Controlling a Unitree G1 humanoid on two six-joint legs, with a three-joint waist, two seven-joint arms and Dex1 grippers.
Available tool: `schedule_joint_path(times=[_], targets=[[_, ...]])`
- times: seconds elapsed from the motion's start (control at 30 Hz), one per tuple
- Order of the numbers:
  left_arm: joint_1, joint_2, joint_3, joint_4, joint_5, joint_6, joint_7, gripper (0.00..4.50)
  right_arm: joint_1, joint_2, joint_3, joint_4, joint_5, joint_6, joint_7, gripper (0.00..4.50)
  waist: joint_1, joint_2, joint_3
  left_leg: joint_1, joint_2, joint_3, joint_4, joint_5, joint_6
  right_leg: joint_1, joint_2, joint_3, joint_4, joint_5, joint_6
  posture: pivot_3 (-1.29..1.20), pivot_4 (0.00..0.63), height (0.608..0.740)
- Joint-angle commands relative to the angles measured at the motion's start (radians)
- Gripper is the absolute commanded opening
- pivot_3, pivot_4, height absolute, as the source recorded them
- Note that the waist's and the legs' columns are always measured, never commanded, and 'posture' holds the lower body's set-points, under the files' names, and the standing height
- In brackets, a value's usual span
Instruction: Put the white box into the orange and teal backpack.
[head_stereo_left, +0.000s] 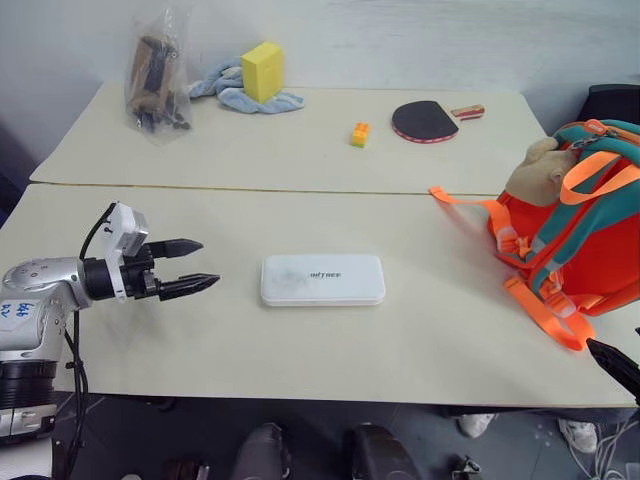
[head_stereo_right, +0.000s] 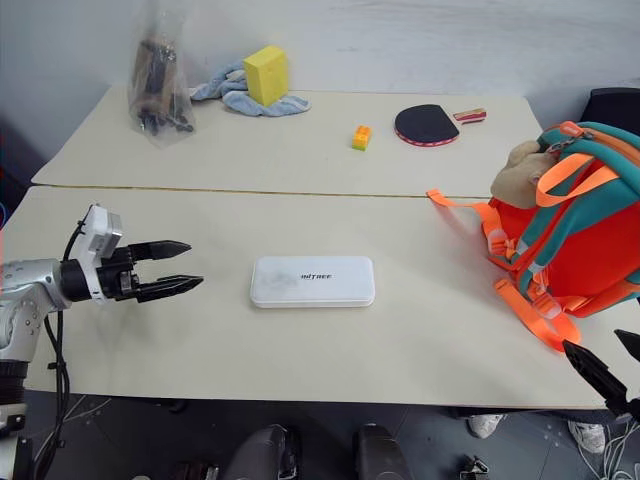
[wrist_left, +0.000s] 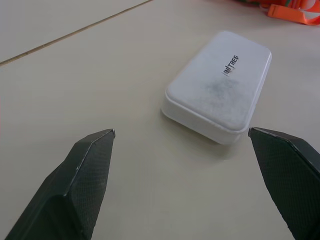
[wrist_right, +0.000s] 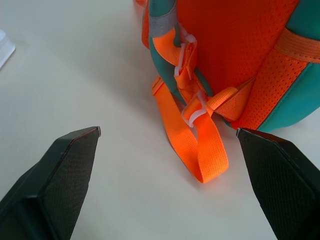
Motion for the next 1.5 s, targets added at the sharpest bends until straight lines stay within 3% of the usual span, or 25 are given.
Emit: schedule_joint_path(times=[0.03,0.57,0.77,0.87,0.97,1.23,1.27,1.3,1.5], targets=[[-0.011,0.023,-0.001,-0.026,0.001,-0.033,-0.024,4.50,0.009,0.015,-0.028,-0.033,0.014,-0.018,-0.009,4.46,-0.001,0.000,0.000,0.000,0.000,0.000,0.000,0.000,0.000,0.000,0.000,0.000,0.000,0.000,0.000,0.00,0.150,0.740],[-0.058,0.011,-0.043,-0.023,0.022,-0.008,0.007,4.50,0.002,0.023,-0.006,-0.049,-0.013,-0.025,-0.037,4.46,0.000,0.000,0.000,0.000,0.000,0.000,0.000,0.000,0.000,0.000,0.000,0.000,0.000,0.000,0.000,0.00,0.150,0.740],[-0.067,0.006,-0.080,-0.035,0.043,-0.033,0.010,4.50,0.001,-0.019,0.043,-0.163,-0.009,-0.003,-0.033,4.46,-0.003,0.000,0.000,0.000,0.000,0.000,0.000,0.001,-0.001,-0.001,0.000,0.000,0.001,0.000,0.000,0.00,0.150,0.740],[-0.074,-0.003,-0.117,-0.027,0.076,-0.072,0.014,3.86,-0.021,-0.066,0.111,-0.217,-0.017,0.003,-0.020,3.83,-0.001,0.000,0.000,0.000,0.000,0.000,0.000,0.001,-0.002,0.000,0.000,0.000,0.000,0.000,0.000,0.00,0.150,0.740],[-0.081,-0.016,-0.167,-0.015,0.128,-0.123,0.022,2.98,-0.069,-0.116,0.193,-0.238,-0.041,0.008,-0.025,2.88,0.000,0.000,0.000,0.000,0.000,0.000,0.001,0.001,-0.002,0.000,0.000,0.000,0.001,0.000,0.000,0.00,0.150,0.740],[-0.121,-0.096,-0.278,-0.029,0.218,-0.118,0.087,0.45,-0.405,-0.114,0.617,-0.218,-0.139,0.067,-0.176,0.07,-0.001,-0.001,0.000,-0.002,0.000,0.000,0.003,0.002,-0.003,-0.002,0.001,0.000,0.003,0.000,0.000,0.00,0.150,0.740],[-0.120,-0.102,-0.280,-0.027,0.219,-0.109,0.090,0.09,-0.457,-0.095,0.668,-0.195,-0.172,0.073,-0.215,0.00,-0.001,-0.001,0.000,-0.002,0.000,0.000,0.003,0.002,-0.003,-0.002,0.001,0.000,0.003,0.000,0.000,0.00,0.150,0.740],[-0.117,-0.106,-0.284,-0.025,0.221,-0.099,0.091,0.02,-0.507,-0.073,0.718,-0.170,-0.208,0.079,-0.255,0.00,-0.001,-0.001,0.000,-0.003,0.000,0.000,0.004,0.002,-0.003,-0.003,0.001,0.000,0.003,0.000,0.000,0.00,0.150,0.740],[-0.113,-0.124,-0.308,-0.022,0.245,-0.075,0.112,0.02,-0.677,0.002,0.897,-0.036,-0.351,0.050,-0.315,0.00,0.001,-0.001,0.000,-0.003,0.000,0.000,0.006,0.002,-0.003,-0.003,0.001,0.000,0.004,0.000,0.000,0.00,0.150,0.740]])
